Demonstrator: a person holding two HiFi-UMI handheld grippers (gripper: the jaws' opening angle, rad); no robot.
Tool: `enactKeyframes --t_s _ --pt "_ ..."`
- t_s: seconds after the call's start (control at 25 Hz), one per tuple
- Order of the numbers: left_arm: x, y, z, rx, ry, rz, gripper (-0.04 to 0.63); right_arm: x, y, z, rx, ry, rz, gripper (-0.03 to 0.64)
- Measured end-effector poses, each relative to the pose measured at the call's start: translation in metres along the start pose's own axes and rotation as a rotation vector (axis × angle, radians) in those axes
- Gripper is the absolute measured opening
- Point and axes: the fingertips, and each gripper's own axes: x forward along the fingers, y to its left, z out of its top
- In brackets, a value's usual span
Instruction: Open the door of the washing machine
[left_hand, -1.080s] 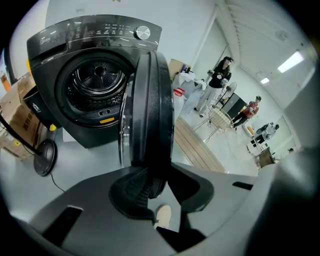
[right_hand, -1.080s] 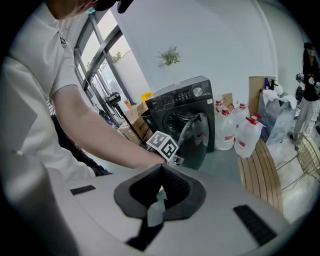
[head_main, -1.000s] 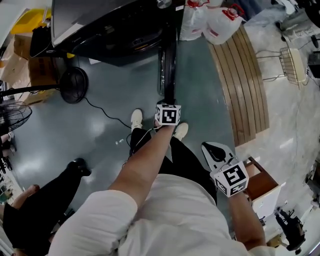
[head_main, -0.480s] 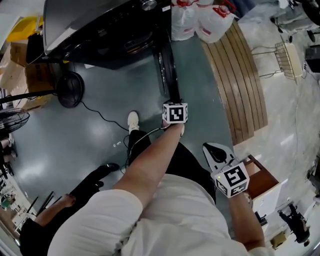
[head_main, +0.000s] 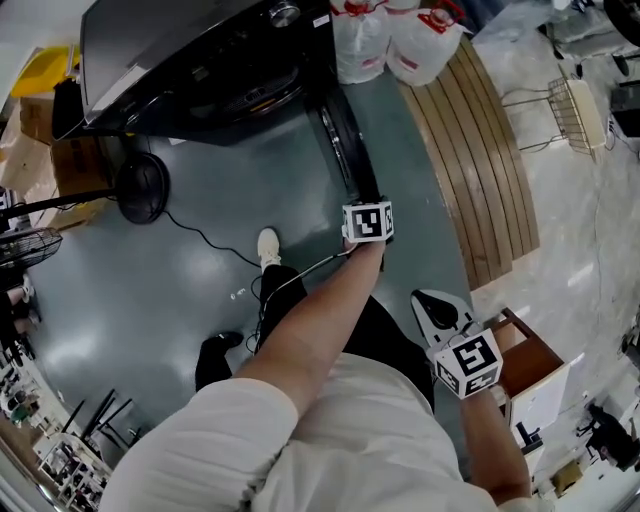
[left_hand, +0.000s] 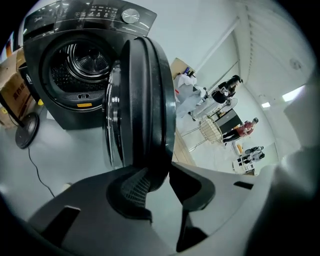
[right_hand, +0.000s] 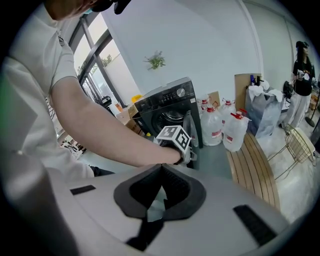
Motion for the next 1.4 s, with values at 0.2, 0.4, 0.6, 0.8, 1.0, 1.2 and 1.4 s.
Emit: enactKeyframes --t_s 0.2,0.4,0.6,0.8,1.0,1.2,1.4 --pt "0.007 -0.016 0.003 -0.013 0.007 -0.035 0.124 -0.001 -0.004 0.000 0.013 -0.006 -0.006 0.009" --pt "0.012 -0.026 0.006 -0.002 0.019 -0.087 0.126 -0.001 -0.008 0.001 0.022 -0.007 -0.015 0.009" --pt "0.013 -0.031 0.005 0.013 0.014 -0.130 0.124 -0.003 -0.010 -0.002 0.036 -0.012 -0.030 0.009" --pt "0.012 -0.035 0.006 0.022 0.015 -0.180 0.124 -0.001 -0.007 -0.003 0.038 -0.009 -0.034 0.009" --pt "0.007 -0.040 0.005 0.040 0.012 -0.248 0.126 0.003 -0.001 -0.001 0.035 -0.013 -0.032 0.009" --pt "-0.002 -0.044 0.006 0.098 0.005 -0.296 0.124 0.007 0.004 0.002 0.030 -0.016 -0.039 0.009" --pt "-0.012 -0.049 0.004 0.163 0.017 -0.356 0.124 0.008 0.009 0.004 0.015 -0.020 -0.038 0.009"
